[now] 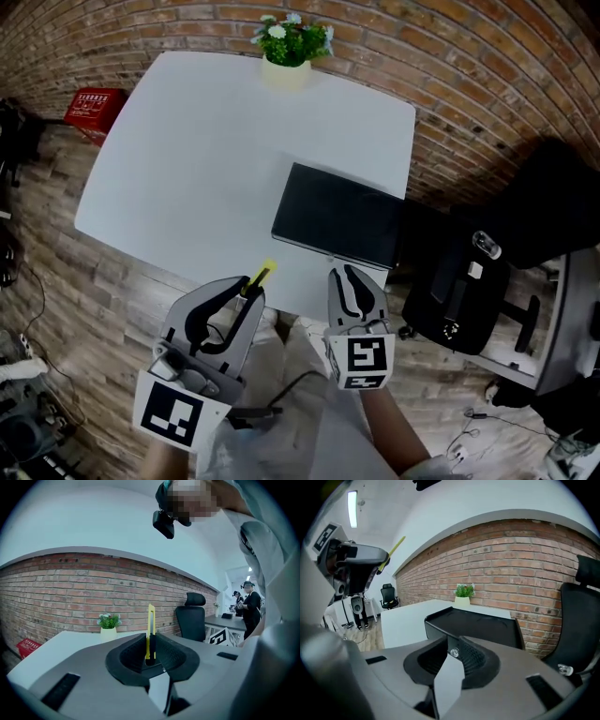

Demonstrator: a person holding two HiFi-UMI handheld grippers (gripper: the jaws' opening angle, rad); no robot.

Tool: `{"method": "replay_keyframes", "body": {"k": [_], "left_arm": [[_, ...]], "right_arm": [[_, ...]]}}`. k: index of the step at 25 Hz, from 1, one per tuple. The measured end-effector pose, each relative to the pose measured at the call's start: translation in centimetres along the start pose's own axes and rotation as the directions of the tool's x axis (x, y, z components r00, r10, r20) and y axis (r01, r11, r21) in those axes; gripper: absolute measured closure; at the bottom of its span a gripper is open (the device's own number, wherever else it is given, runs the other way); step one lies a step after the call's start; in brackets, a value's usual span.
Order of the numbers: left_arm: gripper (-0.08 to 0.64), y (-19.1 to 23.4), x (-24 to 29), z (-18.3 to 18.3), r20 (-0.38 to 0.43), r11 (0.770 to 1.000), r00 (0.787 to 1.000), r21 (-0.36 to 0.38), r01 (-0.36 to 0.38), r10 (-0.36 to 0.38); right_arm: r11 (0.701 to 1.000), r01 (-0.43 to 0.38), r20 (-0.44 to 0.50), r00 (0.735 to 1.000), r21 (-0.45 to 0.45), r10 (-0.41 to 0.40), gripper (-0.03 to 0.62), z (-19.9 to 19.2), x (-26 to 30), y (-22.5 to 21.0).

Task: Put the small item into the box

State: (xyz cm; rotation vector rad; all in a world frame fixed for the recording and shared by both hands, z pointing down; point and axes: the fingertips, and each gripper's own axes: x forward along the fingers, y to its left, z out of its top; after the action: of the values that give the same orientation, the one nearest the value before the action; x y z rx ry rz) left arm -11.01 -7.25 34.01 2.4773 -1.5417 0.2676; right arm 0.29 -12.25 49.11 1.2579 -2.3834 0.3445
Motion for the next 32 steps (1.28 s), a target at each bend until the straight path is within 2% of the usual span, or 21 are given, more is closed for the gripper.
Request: {"method": "replay_keyframes", "body": {"k": [10,18,32], "left_arm": [[0.486,1.1,-0.2,-1.8,-0.023,1.000,0.999,-0.009,-0.027,0.027],[0.486,1.4,-0.3,-2.4,-0.032,1.000,0.999,-0.015,-0.028,0.027],[0.486,1.4,-0.6,-2.4,-0.026,1.000,1.000,-0.013,0.002,-0.002]], "right_arm": [[0.997,0.061,-0.094,0.994,0.047,-0.056,0.528,-3.8,3.9,0.3],[0.992,0.107,-0.109,0.989,0.060,-0.100,0.529,-4.3,4.7,-0.4],[0.990,0.124,-0.119,0.986,0.069,-0.116,0.529,-4.9,3.6,0.7]]}}
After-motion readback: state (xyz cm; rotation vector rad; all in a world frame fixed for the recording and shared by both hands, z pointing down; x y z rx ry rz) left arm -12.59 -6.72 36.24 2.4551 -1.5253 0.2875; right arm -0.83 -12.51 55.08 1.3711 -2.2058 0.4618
